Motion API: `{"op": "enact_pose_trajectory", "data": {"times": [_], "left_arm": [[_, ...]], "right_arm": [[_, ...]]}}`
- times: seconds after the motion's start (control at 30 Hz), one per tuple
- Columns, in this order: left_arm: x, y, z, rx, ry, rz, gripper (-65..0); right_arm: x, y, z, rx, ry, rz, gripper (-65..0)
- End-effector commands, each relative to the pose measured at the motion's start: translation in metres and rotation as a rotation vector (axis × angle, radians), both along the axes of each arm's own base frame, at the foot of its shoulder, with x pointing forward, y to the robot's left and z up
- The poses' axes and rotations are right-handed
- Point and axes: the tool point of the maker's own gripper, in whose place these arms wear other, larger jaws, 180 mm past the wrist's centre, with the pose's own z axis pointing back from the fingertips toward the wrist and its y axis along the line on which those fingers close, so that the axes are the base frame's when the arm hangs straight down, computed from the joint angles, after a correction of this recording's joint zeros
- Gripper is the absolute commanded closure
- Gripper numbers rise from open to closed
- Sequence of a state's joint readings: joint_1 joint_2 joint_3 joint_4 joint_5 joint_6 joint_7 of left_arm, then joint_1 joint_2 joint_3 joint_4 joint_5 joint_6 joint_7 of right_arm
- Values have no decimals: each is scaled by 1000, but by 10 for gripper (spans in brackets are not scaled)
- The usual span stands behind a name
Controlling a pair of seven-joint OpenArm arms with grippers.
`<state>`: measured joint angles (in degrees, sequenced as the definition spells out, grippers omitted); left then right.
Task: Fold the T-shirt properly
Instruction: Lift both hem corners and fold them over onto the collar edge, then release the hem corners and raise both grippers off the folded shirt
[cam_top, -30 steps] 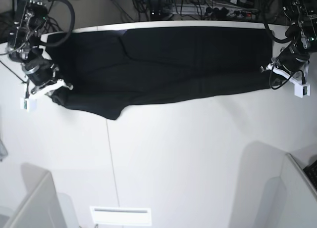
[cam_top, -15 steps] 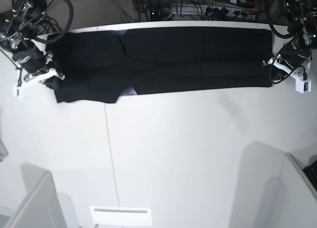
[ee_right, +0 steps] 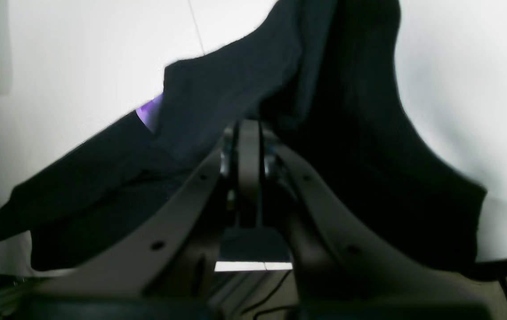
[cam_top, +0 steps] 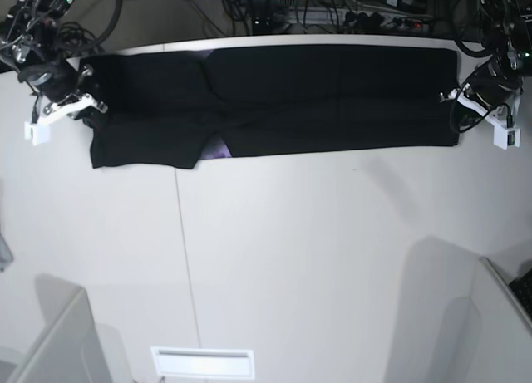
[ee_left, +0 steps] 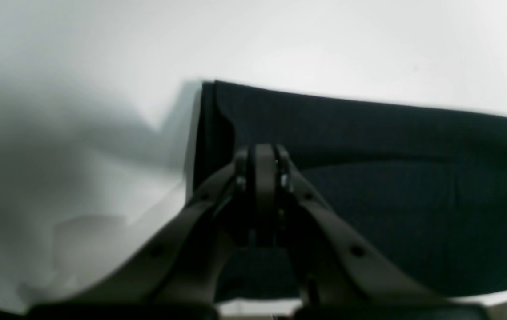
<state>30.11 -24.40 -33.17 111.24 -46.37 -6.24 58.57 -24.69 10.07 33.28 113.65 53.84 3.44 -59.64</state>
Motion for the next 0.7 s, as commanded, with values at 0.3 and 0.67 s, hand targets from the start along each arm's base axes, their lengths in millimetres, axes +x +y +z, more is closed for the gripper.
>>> {"op": "enact_pose_trajectory", "data": {"times": [0.3,0.67], "left_arm": [[7,8,12,41,-29,-22,0],[8,13,14,58,-25,-29,0]], "right_arm": [[6,-13,12,-43,-32,7,0],[5,-13,11,-43,-28,9,0]]}}
